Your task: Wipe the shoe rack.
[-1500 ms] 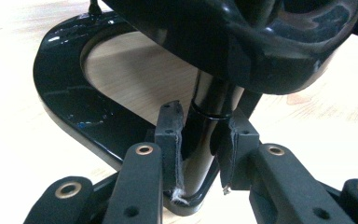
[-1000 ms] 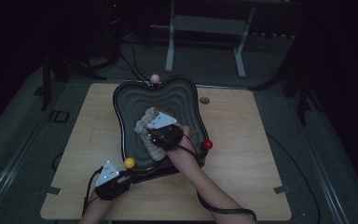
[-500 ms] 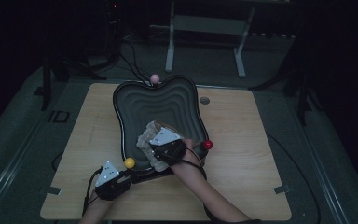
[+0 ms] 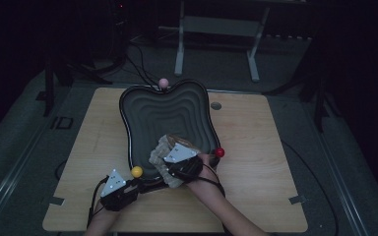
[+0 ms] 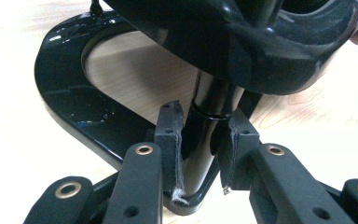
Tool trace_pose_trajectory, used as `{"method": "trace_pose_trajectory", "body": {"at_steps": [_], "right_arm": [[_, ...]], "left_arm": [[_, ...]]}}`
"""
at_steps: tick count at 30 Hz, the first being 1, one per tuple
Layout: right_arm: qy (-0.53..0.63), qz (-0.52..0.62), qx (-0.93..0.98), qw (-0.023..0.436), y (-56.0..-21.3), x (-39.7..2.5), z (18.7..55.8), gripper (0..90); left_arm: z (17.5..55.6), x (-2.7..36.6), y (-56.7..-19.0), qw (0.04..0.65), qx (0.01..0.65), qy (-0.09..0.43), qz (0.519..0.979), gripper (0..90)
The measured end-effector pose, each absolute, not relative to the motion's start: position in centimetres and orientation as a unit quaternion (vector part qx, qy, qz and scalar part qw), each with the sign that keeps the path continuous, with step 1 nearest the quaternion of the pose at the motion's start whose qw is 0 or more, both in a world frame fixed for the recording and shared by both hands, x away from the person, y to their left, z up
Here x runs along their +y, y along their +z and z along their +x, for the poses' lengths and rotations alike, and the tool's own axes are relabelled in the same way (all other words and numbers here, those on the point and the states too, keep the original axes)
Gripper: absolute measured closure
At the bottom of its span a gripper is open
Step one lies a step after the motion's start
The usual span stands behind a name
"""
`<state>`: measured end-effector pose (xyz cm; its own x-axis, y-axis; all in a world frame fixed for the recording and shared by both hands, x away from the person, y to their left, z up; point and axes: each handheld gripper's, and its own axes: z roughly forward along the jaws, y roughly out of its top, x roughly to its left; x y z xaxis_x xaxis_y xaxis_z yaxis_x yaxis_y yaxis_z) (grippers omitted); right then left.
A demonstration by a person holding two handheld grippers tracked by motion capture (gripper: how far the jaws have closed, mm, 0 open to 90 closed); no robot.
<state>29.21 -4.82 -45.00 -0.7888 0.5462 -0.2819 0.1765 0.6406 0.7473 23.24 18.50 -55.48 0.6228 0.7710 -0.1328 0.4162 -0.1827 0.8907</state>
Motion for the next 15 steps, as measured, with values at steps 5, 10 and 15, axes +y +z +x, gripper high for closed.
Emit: {"method": "trace_pose_trajectory", "body": {"at_steps": [5, 10, 15], "right_arm": [[0.371, 0.211, 0.869, 0.249, -45.0, -4.78, 29.21, 67.3], [0.372, 0.214, 0.869, 0.247, -44.93, -4.75, 29.24, 67.2], [0.38, 0.219, 0.867, 0.235, -44.31, -4.73, 29.7, 67.2]], "left_arm": [[23.26, 18.55, -55.51, 0.503, 0.396, 0.175, 0.748, 71.8], [23.28, 18.56, -55.51, 0.503, 0.396, 0.175, 0.748, 71.7], [23.29, 18.56, -55.51, 0.503, 0.396, 0.174, 0.748, 71.7]]}}
